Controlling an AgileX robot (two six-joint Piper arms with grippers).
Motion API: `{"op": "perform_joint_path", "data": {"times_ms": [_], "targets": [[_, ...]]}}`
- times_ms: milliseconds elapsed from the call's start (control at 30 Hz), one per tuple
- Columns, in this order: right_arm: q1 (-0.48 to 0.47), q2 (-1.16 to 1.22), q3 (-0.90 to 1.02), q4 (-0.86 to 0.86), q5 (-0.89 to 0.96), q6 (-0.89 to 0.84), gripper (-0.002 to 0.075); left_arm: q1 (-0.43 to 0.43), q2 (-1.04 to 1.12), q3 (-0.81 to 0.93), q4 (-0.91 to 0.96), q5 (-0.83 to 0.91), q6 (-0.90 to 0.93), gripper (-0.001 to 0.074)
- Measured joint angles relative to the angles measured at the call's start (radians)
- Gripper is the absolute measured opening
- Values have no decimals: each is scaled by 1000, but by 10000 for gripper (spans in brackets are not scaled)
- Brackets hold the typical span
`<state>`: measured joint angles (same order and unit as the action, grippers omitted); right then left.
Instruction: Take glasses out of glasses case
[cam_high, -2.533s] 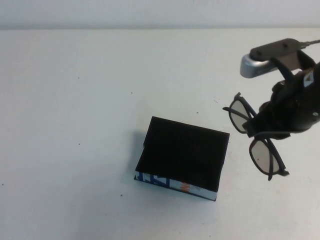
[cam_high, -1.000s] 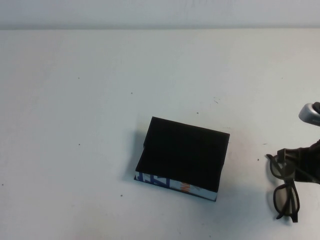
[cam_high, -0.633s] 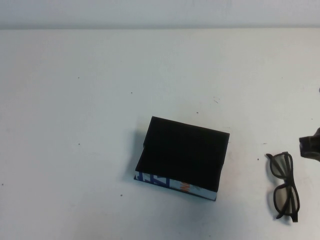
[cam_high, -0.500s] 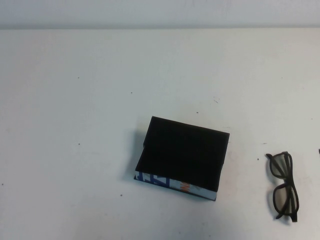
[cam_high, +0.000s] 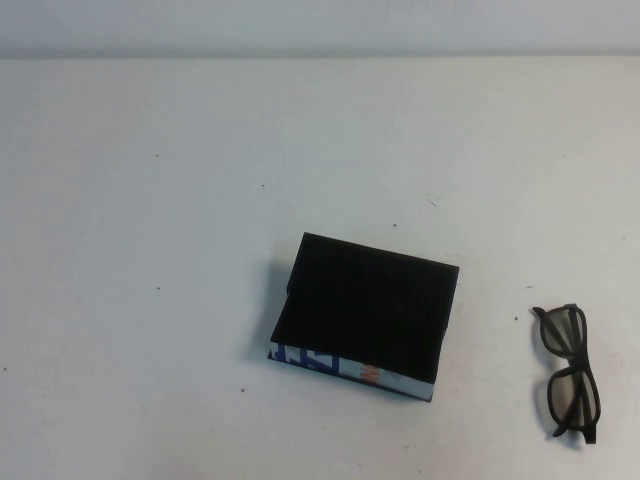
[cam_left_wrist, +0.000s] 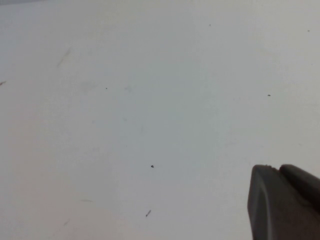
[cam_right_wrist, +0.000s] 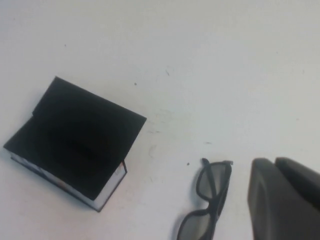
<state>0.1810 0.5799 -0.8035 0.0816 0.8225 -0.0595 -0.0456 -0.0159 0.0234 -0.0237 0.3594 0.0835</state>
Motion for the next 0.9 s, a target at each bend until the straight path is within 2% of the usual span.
{"op": "perform_joint_path", "data": {"times_ms": [367, 833, 900], "targets": [[0, -65, 4, 70, -2, 0, -16, 0, 0, 0, 0, 0, 0, -5], [-7, -89, 4, 70, -2, -6, -16, 0, 0, 0, 0, 0, 0, -5], [-14, -122, 12, 20, -25, -48, -16, 0, 0, 0, 0, 0, 0, -5]]}}
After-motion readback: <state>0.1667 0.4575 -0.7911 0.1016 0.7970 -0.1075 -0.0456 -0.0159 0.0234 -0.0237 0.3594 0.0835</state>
